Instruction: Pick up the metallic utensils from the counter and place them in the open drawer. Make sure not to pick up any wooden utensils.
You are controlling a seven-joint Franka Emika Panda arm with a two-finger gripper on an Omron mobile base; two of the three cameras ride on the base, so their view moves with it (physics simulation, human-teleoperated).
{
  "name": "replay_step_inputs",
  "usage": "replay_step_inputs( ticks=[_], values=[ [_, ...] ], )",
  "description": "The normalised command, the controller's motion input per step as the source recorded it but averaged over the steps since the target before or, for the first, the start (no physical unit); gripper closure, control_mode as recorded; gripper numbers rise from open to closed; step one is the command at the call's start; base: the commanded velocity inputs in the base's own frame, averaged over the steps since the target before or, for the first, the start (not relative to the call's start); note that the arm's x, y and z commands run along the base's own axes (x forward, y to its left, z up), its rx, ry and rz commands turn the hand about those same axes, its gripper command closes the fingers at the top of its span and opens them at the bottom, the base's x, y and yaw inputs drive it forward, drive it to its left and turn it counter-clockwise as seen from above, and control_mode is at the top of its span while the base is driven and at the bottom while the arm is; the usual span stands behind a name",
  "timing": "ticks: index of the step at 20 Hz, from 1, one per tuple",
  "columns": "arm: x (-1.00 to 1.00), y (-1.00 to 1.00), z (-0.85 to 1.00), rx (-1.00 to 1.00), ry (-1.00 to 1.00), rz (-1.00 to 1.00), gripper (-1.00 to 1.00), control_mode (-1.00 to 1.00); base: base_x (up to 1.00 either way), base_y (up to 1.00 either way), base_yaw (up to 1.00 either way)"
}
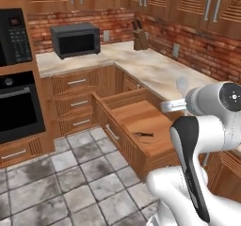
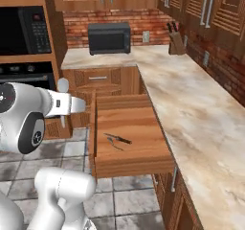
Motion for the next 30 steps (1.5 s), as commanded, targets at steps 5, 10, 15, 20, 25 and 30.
replay_step_inputs(
  ticks=[5, 10, 15, 20, 25, 30],
  values=[
    [0.0, 0.0, 0.0, 0.0, 0.0, 0.0, 1.0, 1.0, 0.36, -0.75, 0.43],
    [0.0, 0.0, 0.0, 0.0, 0.0, 0.0, 1.0, 1.0, 0.13, -0.07, 0.36],
    [0.0, 0.0, 0.0, 0.0, 0.0, 0.0, 1.0, 1.0, -0.01, -0.08, 0.16],
    [0.0, 0.0, 0.0, 0.0, 0.0, 0.0, 1.0, 1.0, -0.02, -0.32, 0.03],
    [0.25, -0.14, -0.16, 0.0, 0.11, 0.01, 1.0, -1.0, 0.1, -0.2, 0.01],
    [0.98, -0.34, -0.87, 0.0, 0.33, 0.14, 1.0, -1.0, 0.0, 0.0, 0.0]
  ],
)
